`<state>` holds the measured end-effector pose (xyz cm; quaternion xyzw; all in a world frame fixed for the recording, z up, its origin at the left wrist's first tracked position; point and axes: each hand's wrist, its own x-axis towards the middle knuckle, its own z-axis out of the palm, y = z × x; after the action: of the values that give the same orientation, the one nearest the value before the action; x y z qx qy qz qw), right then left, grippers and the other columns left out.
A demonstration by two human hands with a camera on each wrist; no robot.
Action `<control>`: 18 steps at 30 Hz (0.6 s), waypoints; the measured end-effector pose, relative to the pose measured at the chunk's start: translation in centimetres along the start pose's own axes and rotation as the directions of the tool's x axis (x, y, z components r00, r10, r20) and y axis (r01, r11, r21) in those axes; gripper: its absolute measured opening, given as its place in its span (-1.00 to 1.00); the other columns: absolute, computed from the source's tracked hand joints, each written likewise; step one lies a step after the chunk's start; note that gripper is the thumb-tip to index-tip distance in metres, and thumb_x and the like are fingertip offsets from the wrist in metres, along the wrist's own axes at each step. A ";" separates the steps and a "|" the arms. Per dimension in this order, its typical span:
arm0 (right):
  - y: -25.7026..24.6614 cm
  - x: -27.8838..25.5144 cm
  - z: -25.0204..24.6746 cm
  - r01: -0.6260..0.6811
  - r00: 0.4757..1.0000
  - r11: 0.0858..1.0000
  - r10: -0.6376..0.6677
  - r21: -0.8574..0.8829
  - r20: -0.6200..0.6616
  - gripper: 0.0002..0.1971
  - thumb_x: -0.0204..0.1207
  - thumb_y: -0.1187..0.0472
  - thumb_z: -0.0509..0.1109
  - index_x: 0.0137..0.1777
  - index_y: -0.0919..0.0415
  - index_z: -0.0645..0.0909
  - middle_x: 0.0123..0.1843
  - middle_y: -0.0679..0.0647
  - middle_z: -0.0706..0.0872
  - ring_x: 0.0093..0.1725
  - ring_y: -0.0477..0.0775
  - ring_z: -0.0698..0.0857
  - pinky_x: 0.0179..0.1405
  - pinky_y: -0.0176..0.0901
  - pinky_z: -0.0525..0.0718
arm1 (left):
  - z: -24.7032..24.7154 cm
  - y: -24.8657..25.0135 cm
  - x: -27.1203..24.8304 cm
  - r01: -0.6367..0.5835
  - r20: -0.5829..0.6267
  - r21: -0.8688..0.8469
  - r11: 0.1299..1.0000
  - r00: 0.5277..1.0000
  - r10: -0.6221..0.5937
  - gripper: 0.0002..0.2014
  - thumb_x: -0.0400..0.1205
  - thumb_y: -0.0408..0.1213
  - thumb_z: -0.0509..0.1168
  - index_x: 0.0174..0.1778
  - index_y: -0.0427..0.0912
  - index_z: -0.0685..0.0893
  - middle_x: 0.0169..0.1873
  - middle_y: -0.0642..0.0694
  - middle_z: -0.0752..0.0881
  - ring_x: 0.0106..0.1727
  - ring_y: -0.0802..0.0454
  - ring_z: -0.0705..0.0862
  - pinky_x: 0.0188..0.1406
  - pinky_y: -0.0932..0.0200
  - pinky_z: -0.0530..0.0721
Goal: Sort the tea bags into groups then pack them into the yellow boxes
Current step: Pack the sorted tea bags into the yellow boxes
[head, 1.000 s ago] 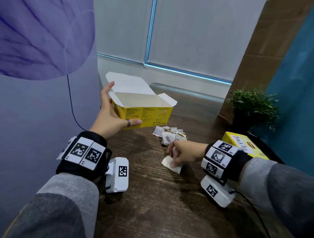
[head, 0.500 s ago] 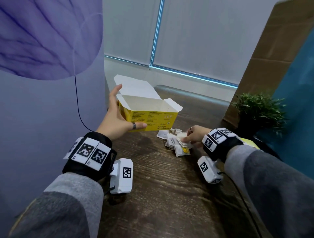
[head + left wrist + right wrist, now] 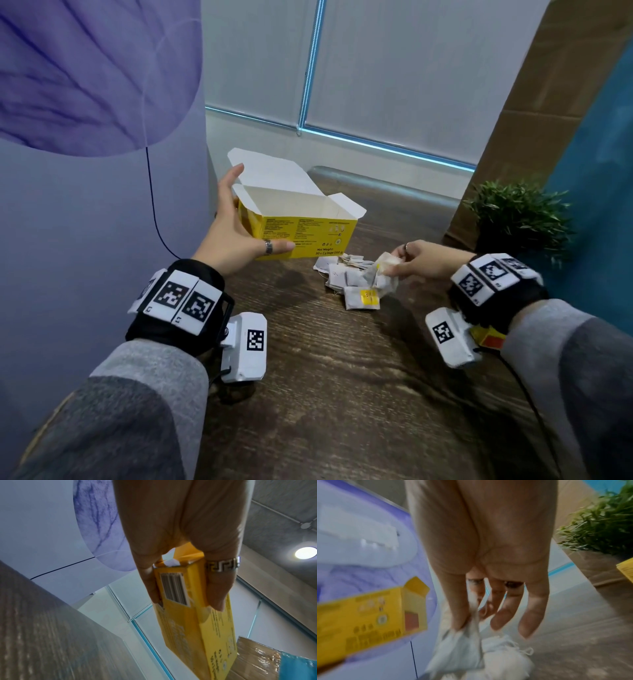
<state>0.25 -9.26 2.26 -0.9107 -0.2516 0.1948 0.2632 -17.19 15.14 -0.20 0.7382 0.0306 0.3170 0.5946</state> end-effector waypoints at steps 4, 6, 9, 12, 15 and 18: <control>-1.5 -1.4 -0.6 0.040 0.974 0.999 -0.044 0.021 0.224 -0.91 0.58 0.32 0.33 -0.15 0.18 0.55 -0.58 -0.16 0.65 -0.61 -0.27 0.54 -0.61 -0.45 0.47 | 0.2 0.2 0.0 -0.001 0.024 0.003 1.000 1.000 0.001 0.17 0.27 -0.49 0.57 0.58 0.15 -0.09 0.40 0.00 0.34 0.40 0.01 0.43 0.31 0.08 0.55; -2.0 -0.8 0.3 0.053 0.969 0.994 -0.029 -0.095 0.245 -0.86 0.59 0.31 0.33 -0.20 0.13 0.53 -0.58 -0.17 0.64 -0.58 -0.29 0.56 -0.56 -0.46 0.49 | 0.3 0.2 -0.1 -0.004 0.028 0.008 1.000 1.000 0.004 0.16 0.28 -0.50 0.56 0.58 0.13 -0.09 0.33 0.07 0.34 0.38 0.06 0.42 0.27 0.15 0.53; -1.2 1.1 2.4 0.079 0.976 0.960 -0.020 -0.270 0.215 -0.85 0.48 0.19 0.47 -0.21 0.10 0.52 -0.33 -0.06 0.63 -0.34 -0.12 0.57 -0.34 -0.29 0.54 | 0.2 0.2 -0.2 -0.004 0.022 0.009 1.000 1.000 0.004 0.16 0.28 -0.51 0.56 0.59 0.11 -0.09 0.32 0.08 0.34 0.36 0.08 0.42 0.24 0.20 0.52; -0.3 1.8 4.1 0.123 0.992 0.876 -0.091 -0.466 0.091 -0.76 0.42 0.10 0.51 -0.09 0.11 0.48 -0.18 -0.03 0.56 -0.16 -0.01 0.53 -0.19 -0.20 0.44 | 0.2 0.2 -0.1 -0.004 0.029 0.006 1.000 1.000 0.004 0.16 0.28 -0.51 0.55 0.59 0.12 -0.09 0.33 0.07 0.33 0.35 0.07 0.43 0.21 0.21 0.54; 0.0 1.2 4.6 0.163 0.986 0.876 -0.159 -0.454 0.049 -0.71 0.44 0.09 0.48 0.06 0.08 0.46 -0.25 -0.18 0.48 -0.12 -0.02 0.51 -0.33 -0.30 0.39 | 0.2 0.0 0.0 -0.001 0.037 0.007 1.000 0.999 0.001 0.16 0.29 -0.50 0.56 0.59 0.12 -0.10 0.35 0.07 0.33 0.37 0.07 0.42 0.20 0.23 0.54; 0.3 0.8 4.7 0.167 0.986 0.877 -0.157 -0.450 0.060 -0.66 0.45 0.10 0.48 0.13 0.10 0.45 -0.28 -0.20 0.45 -0.26 -0.16 0.49 -0.42 -0.44 0.35 | 0.3 0.0 0.1 -0.002 0.042 0.014 1.000 0.999 0.002 0.16 0.29 -0.49 0.56 0.59 0.12 -0.10 0.36 0.05 0.34 0.39 0.05 0.42 0.21 0.22 0.54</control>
<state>-1.25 -7.22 -1.77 -0.9205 -0.3682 0.1177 0.0563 -16.95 14.98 -0.20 0.7491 0.0195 0.3017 0.5895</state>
